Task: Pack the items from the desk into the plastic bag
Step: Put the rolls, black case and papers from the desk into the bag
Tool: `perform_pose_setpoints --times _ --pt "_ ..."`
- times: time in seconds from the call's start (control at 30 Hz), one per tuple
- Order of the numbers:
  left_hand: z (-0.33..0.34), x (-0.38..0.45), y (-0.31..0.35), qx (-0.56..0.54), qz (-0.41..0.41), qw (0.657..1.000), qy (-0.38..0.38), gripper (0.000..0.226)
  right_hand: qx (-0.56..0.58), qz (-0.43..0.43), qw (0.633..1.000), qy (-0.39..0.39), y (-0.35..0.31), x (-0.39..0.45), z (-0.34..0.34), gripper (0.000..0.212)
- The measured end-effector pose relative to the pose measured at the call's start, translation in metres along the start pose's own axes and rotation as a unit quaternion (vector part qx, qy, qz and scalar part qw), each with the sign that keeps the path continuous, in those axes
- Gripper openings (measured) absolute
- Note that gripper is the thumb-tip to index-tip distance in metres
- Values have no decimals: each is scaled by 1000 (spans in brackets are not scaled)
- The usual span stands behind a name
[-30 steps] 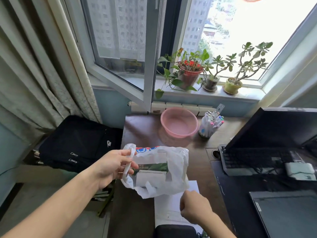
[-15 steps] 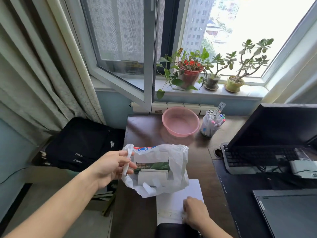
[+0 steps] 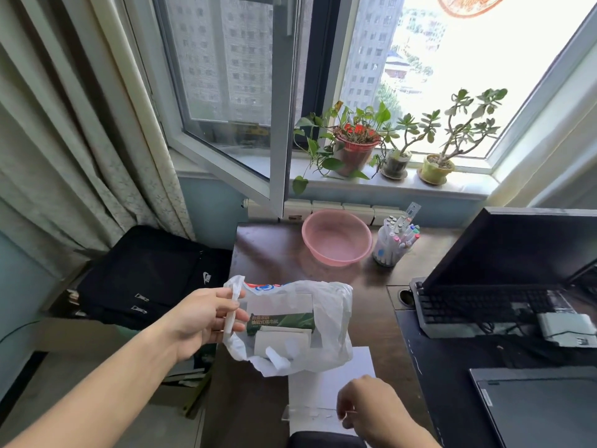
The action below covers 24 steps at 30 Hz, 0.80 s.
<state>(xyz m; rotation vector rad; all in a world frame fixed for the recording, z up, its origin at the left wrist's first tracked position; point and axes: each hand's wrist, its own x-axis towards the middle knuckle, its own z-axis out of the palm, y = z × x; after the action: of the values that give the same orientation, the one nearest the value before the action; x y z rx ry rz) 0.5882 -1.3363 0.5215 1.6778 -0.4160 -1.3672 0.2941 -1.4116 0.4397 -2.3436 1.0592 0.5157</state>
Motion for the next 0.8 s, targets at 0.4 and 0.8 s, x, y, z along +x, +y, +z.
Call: perform_pose_setpoints --times 0.4,0.8 --pt "-7 -4 -3 -33 0 999 0 24 373 -156 858 316 -102 16 -88 21" --pt "-16 -4 -4 -32 18 999 10 19 18 33 987 158 -89 114 -36 25"
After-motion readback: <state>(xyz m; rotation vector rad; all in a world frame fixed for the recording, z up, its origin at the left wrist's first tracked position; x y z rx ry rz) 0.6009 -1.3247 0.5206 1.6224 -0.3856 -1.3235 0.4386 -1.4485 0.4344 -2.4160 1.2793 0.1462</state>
